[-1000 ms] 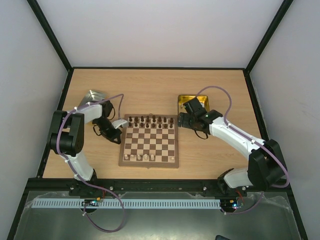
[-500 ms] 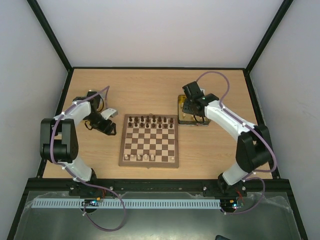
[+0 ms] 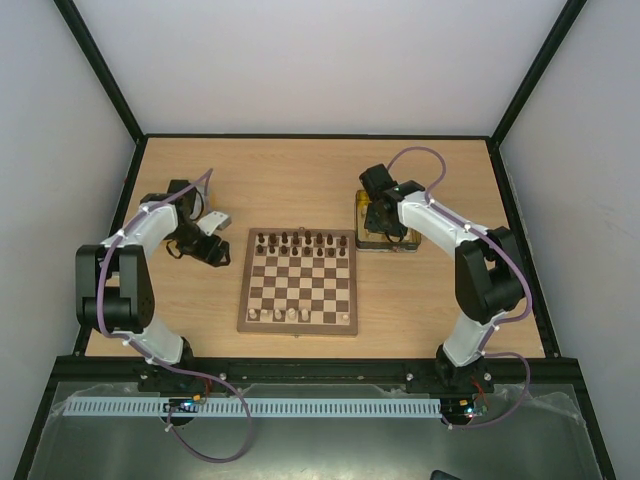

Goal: Set up the chess pieces on the board
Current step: Move the storage box to the center of the board.

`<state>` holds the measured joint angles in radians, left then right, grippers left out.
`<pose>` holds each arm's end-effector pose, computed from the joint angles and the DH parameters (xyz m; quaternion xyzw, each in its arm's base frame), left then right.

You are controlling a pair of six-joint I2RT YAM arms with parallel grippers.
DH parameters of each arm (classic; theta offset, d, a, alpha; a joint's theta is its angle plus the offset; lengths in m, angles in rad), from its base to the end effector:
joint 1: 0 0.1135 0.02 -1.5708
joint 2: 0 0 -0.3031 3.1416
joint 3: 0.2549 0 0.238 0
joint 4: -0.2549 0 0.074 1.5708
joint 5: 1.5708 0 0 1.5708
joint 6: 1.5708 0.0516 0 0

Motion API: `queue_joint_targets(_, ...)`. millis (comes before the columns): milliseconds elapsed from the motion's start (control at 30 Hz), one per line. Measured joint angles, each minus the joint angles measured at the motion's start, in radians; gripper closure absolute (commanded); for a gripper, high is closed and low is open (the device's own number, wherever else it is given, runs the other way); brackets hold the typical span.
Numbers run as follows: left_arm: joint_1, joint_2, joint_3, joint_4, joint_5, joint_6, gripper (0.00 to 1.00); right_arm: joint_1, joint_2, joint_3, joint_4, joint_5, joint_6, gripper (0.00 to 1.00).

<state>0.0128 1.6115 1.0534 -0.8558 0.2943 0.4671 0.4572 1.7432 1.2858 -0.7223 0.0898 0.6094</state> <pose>0.2789 -0.0114 0.2234 0.2333 0.9582 -0.1236 0.1100 0.3187 0.1516 0.2483 0.0832 0.9765 0.0608 0.1895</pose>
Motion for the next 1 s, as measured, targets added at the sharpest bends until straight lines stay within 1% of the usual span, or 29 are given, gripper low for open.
queue_joint_targets(467, 0.004, -0.008, -0.030, 0.008, 0.000, -0.004, 0.23, -0.004, 0.000, -0.077, 0.003, -0.004, 0.002, 0.62)
queue_joint_targets(767, 0.004, -0.019, -0.056, 0.012, 0.000, -0.004, 0.23, -0.006, 0.000, -0.095, 0.023, -0.007, 0.001, 0.64)
queue_joint_targets(1000, 0.005, -0.023, -0.056, 0.013, 0.000, -0.004, 0.23, -0.006, -0.023, -0.149, 0.029, -0.027, 0.004, 0.65)
